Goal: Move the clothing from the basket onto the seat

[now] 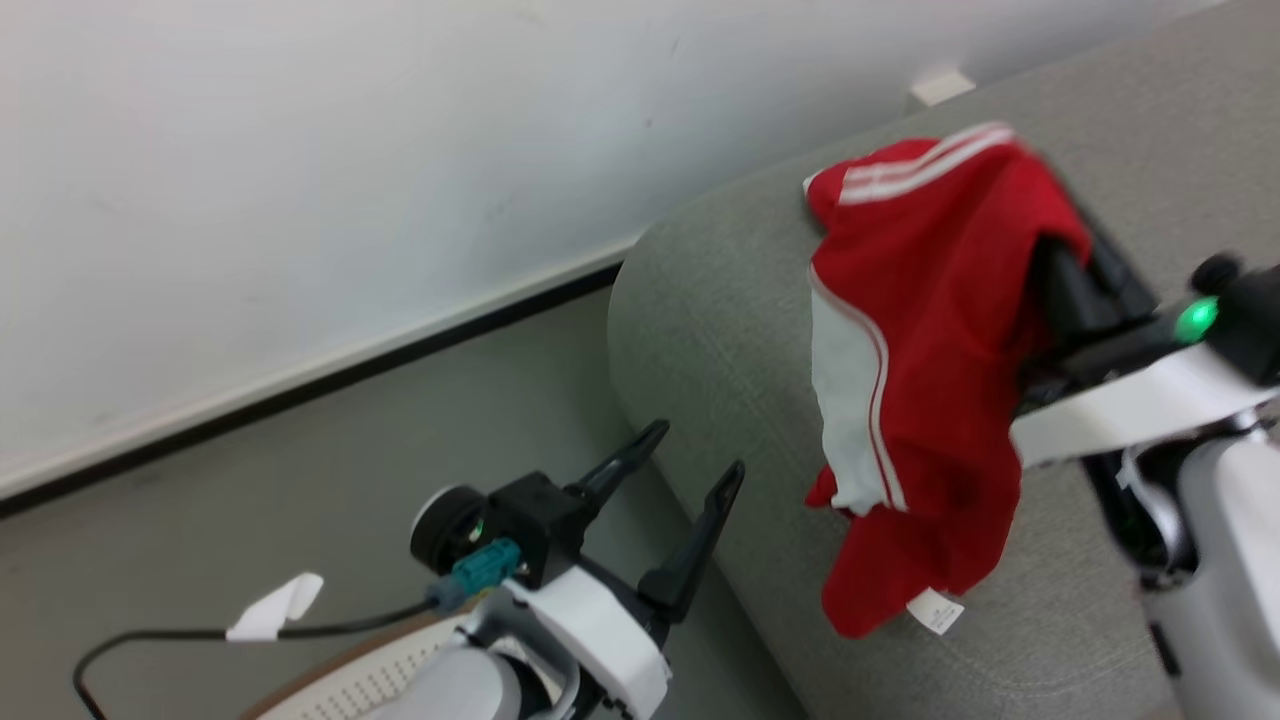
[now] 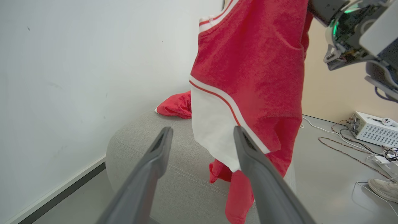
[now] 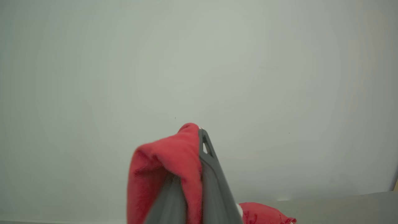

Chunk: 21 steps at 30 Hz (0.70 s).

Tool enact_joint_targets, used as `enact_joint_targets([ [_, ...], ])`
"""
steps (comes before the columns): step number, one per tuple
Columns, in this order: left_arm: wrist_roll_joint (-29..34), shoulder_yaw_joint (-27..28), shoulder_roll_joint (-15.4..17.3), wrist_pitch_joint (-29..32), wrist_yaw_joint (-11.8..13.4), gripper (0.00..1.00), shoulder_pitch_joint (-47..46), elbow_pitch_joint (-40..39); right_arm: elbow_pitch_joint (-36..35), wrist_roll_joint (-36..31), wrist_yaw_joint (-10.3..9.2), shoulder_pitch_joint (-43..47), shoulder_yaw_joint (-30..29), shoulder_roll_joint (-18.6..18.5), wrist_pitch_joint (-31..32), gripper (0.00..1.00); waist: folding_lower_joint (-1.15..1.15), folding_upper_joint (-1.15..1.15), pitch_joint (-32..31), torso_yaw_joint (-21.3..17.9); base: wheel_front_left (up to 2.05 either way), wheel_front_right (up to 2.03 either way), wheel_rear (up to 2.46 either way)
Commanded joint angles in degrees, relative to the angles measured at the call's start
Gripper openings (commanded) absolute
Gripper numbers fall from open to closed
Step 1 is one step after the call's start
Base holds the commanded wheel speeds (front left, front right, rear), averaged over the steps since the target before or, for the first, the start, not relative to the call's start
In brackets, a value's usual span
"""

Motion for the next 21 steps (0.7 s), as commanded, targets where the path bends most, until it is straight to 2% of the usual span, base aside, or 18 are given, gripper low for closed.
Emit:
enact_joint_targets([
  [1,0.5,0.1,0.3,0.2,-0.1,1.00,-0.7,-0.2,-0.2,-0.5,-0.13,-1.1,-0.3,-0.1,0.2,0.00,0.00,0.00,2.4,1.4,0.00,0.00,0.00],
  [6,1.8,-0.3,0.9,1.7,-2.0,1.00,-6.7,-1.8,-0.2,-0.6,-0.13,-11.8,-7.2,-2.1,3.1,0.00,0.00,0.00,12.7,6.3,0.00,0.00,0.00],
  [8,1.9,-0.4,1.0,1.7,-2.3,1.00,-7.7,-2.0,0.2,-1.2,-0.13,-13.9,-8.5,-2.8,3.9,0.00,0.00,0.00,14.2,7.3,0.00,0.00,0.00],
  [11,2.2,-0.4,0.7,1.4,-3.6,1.00,-11.9,-2.6,1.9,-2.9,-0.13,-23.8,-13.9,-6.6,7.1,0.00,0.00,0.00,20.3,11.3,0.00,0.00,0.00],
  [16,2.3,0.0,0.4,0.2,-4.2,1.00,-15.6,-2.5,7.1,-5.9,-0.13,-36.6,-22.3,-11.0,9.8,0.00,0.00,0.00,26.1,15.2,0.00,0.00,0.00],
  [17,2.3,0.0,0.4,0.2,-4.2,1.00,-15.6,-2.5,7.1,-5.9,-0.13,-36.6,-22.3,-11.0,9.8,0.00,0.00,0.00,26.1,15.2,0.00,0.00,0.00],
  [21,2.3,0.1,0.1,-0.5,-4.5,1.00,-17.4,-2.5,12.4,-10.9,-0.13,-45.4,-28.9,-14.0,9.5,0.00,0.00,0.00,29.6,17.4,0.00,0.00,0.00],
])
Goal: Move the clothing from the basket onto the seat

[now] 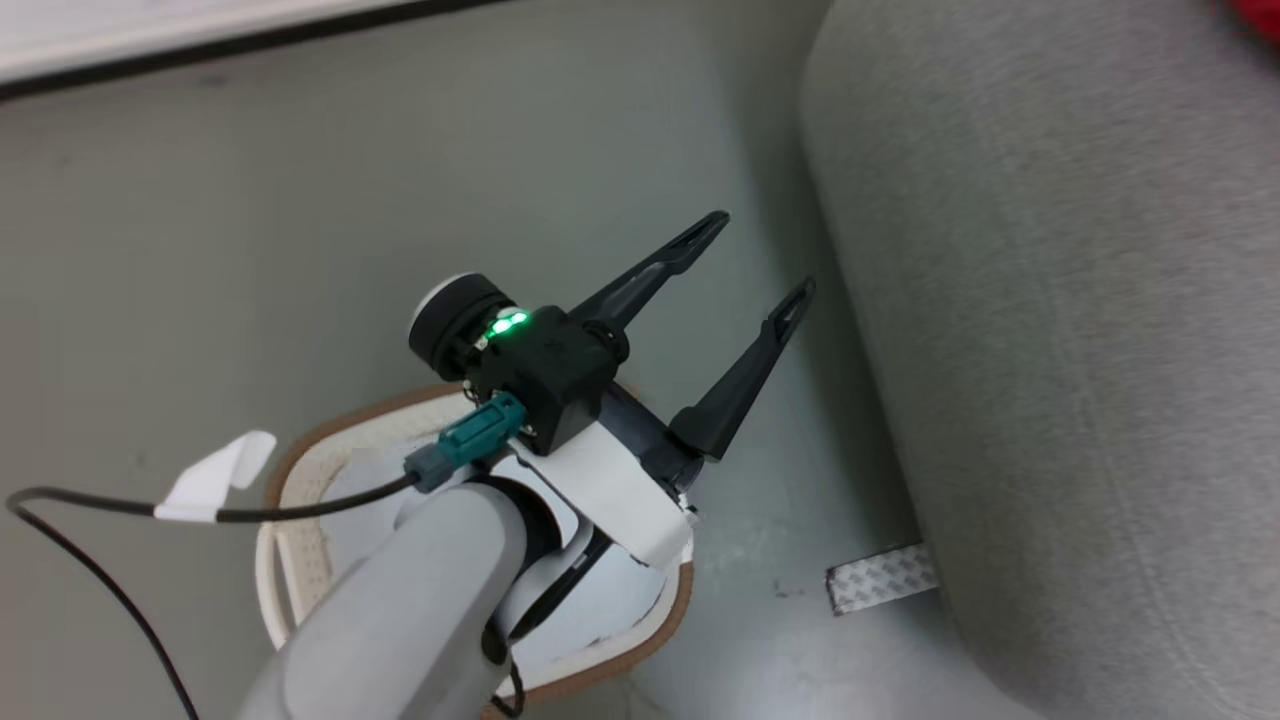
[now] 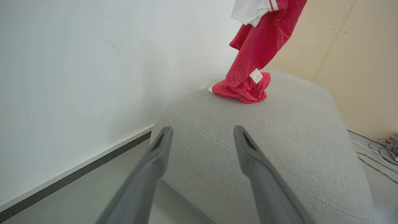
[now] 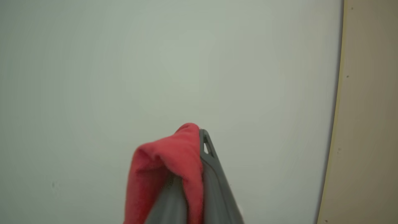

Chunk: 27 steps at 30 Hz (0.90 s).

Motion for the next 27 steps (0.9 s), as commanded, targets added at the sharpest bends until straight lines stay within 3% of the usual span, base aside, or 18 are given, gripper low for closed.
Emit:
enact_joint_targets([
  [1,0.1,0.1,0.1,-0.3,-0.1,1.00,-0.6,-0.1,0.7,-0.9,-0.13,-0.2,-0.5,-0.2,-0.1,0.00,-0.02,0.00,4.3,3.9,0.00,0.00,0.00],
  [4,0.0,-0.1,0.3,-0.8,-0.3,1.00,-1.1,0.5,5.1,-4.8,-0.13,-1.7,-4.4,-1.2,-1.5,0.00,-0.02,0.00,5.8,4.7,0.00,0.00,0.00],
  [8,-0.2,-0.4,0.4,-1.4,-0.3,1.00,-0.5,1.5,12.1,-9.2,-0.13,3.2,-10.5,-0.4,-4.4,0.00,-0.02,0.00,6.4,5.0,0.00,0.00,0.00],
  [13,-0.7,-0.4,0.7,-1.7,0.4,1.00,0.7,2.2,20.3,-13.9,-0.13,10.7,-17.9,2.5,-9.0,0.00,-0.02,0.00,6.1,4.6,0.00,0.00,0.00],
  [17,-1.0,-0.1,1.5,-1.4,0.8,1.00,1.5,2.7,25.4,-16.4,-0.13,14.8,-20.7,5.9,-12.1,0.00,-0.02,0.00,5.0,3.5,0.00,0.00,0.00],
  [18,-1.0,0.1,1.6,-1.5,1.1,1.00,1.6,2.7,26.6,-17.0,-0.13,15.7,-21.0,6.5,-12.6,0.39,-0.02,0.00,4.6,3.3,0.00,0.00,0.00],
  [19,-1.1,0.3,1.8,-1.5,1.2,1.00,1.7,2.8,27.4,-17.3,-0.13,16.4,-21.2,7.0,-13.2,1.00,-0.02,0.00,4.2,3.0,0.00,0.00,0.00],
  [27,-2.0,2.4,3.5,-3.5,3.0,1.00,4.6,3.8,31.6,-15.5,-0.13,21.5,-17.5,9.6,-18.5,1.00,-0.02,0.00,-2.3,1.6,0.00,0.00,0.00],
])
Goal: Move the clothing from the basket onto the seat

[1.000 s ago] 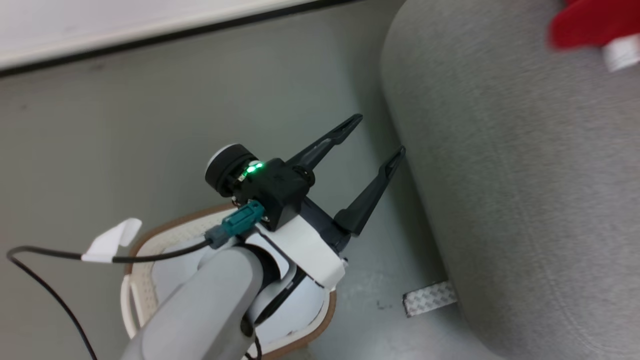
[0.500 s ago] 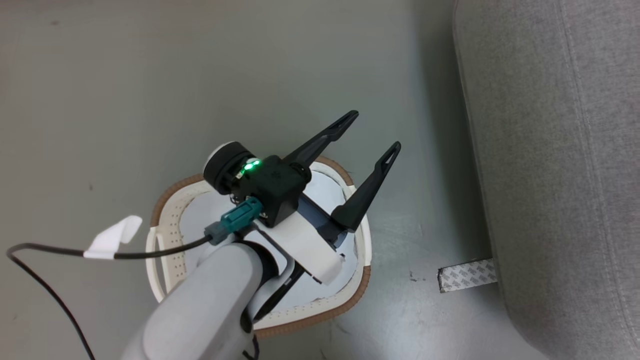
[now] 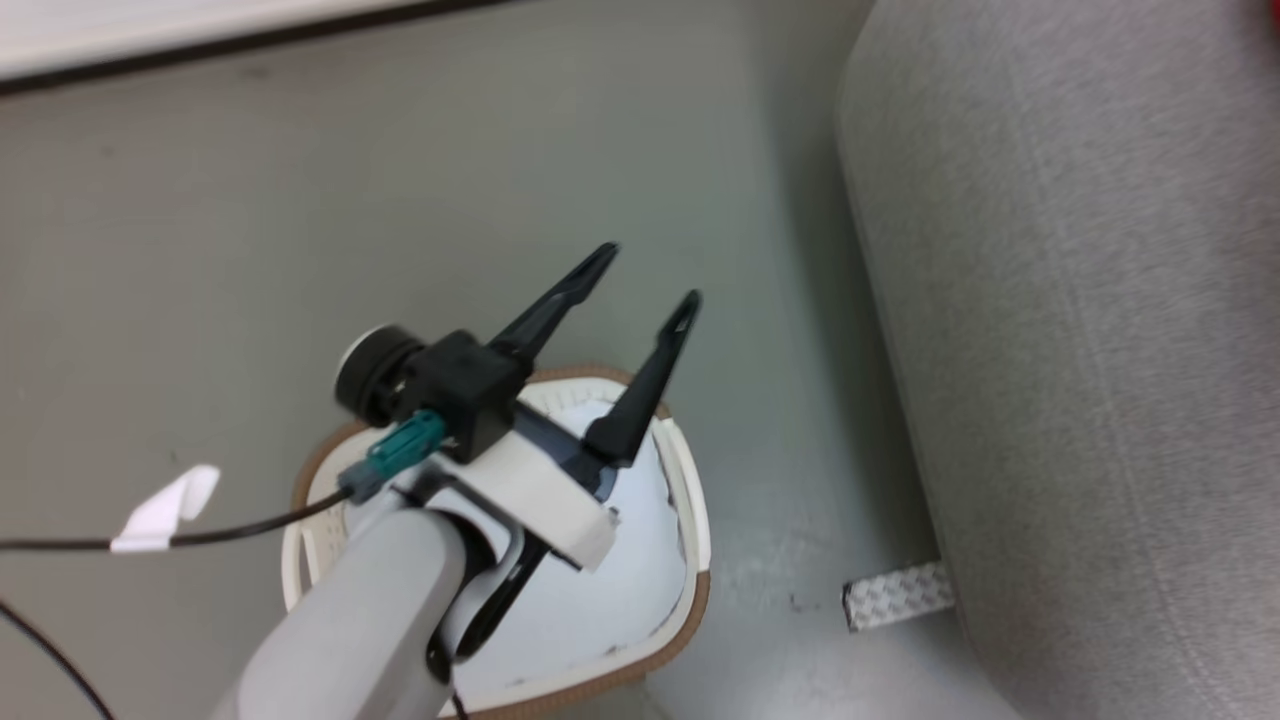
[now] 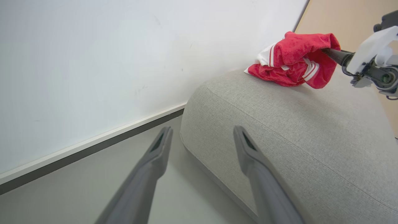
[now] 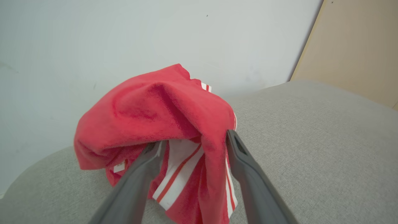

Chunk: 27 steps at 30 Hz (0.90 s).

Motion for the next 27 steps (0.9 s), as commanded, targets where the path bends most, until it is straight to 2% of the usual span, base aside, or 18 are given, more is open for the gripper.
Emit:
enact_joint_targets([
  [1,-0.4,0.3,0.4,-0.4,0.3,1.00,1.3,0.1,0.2,0.4,-0.13,2.2,0.9,0.4,-0.5,1.00,-0.01,0.00,-3.1,-0.6,0.00,0.00,0.00],
  [6,-1.5,2.1,1.6,-2.8,2.7,1.00,6.4,1.5,-4.2,2.6,-0.13,10.7,8.1,2.1,-2.6,1.00,-0.01,0.00,-9.9,-0.4,0.00,0.00,0.00],
  [14,-4.3,5.4,2.5,-7.4,6.0,1.00,14.9,4.2,-16.9,7.0,-0.13,25.0,17.7,5.5,-3.1,1.00,-0.01,0.00,-19.9,2.6,0.00,0.00,0.00],
  [22,-5.1,8.3,3.2,-10.5,9.3,1.00,22.5,7.9,-26.4,8.7,-0.13,36.1,23.2,9.3,-3.2,1.00,-0.01,0.00,-27.0,7.0,0.00,0.00,0.00],
  [27,-5.3,10.7,3.5,-11.3,10.2,1.00,27.5,9.2,-27.8,7.8,-0.13,41.6,26.2,11.0,-3.2,1.00,-0.01,0.00,-30.2,8.3,0.00,0.00,0.00],
])
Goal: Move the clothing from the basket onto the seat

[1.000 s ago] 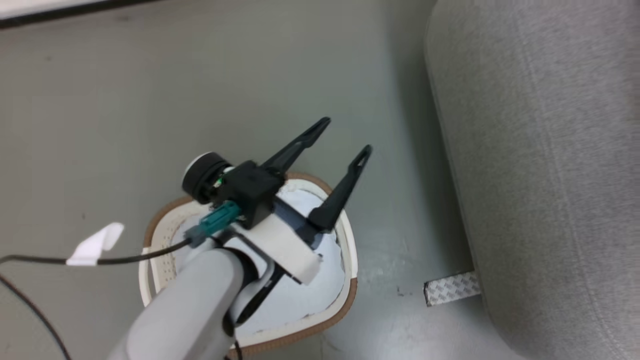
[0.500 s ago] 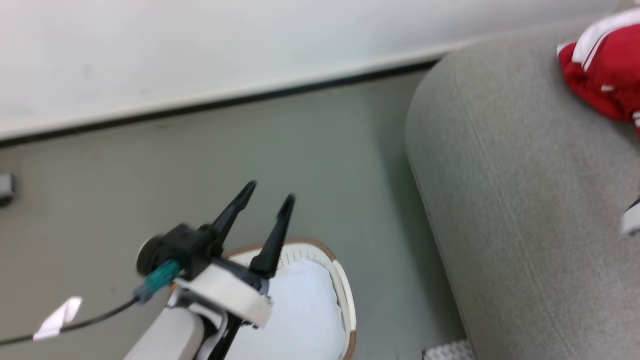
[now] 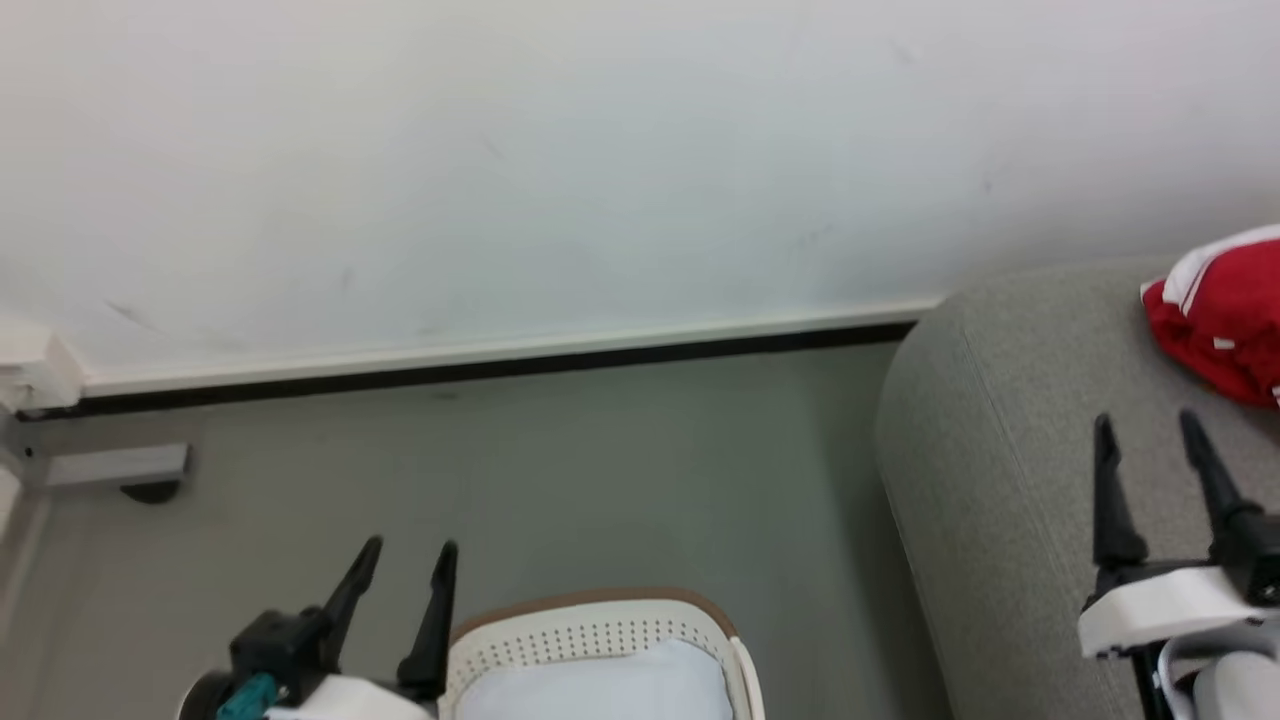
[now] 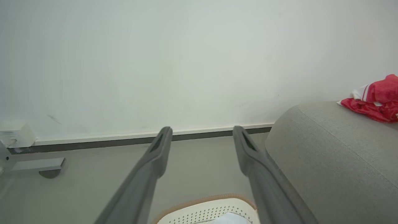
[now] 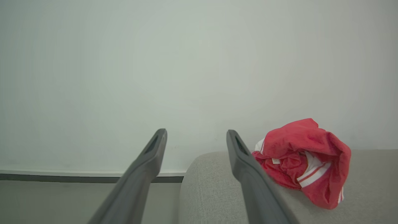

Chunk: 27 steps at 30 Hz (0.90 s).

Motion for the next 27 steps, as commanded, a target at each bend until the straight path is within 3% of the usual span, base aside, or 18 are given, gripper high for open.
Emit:
enact_joint_targets([
  [1,-0.1,1.1,0.4,-0.5,0.5,1.00,2.5,0.5,-0.3,-0.5,-0.13,2.2,0.9,0.4,-0.2,1.00,0.02,0.00,-2.9,1.9,0.00,0.00,0.00],
  [8,1.8,5.6,-0.8,-0.4,-0.7,1.00,6.9,0.1,-1.2,-1.4,-0.13,8.4,2.4,1.4,-0.2,1.00,0.02,0.00,-5.1,3.2,0.00,0.00,0.00],
  [15,5.2,9.8,-3.3,-0.4,-3.4,1.00,9.7,0.0,-0.8,2.8,-0.13,14.3,4.8,1.4,-0.2,1.00,0.02,0.00,-6.6,3.3,0.00,0.00,0.00],
  [27,8.8,13.6,-6.5,-0.4,-7.4,1.00,9.8,3.0,-1.5,3.7,-0.13,15.5,6.9,1.4,-0.2,1.00,0.02,0.00,-7.2,2.0,0.00,0.00,0.00],
])
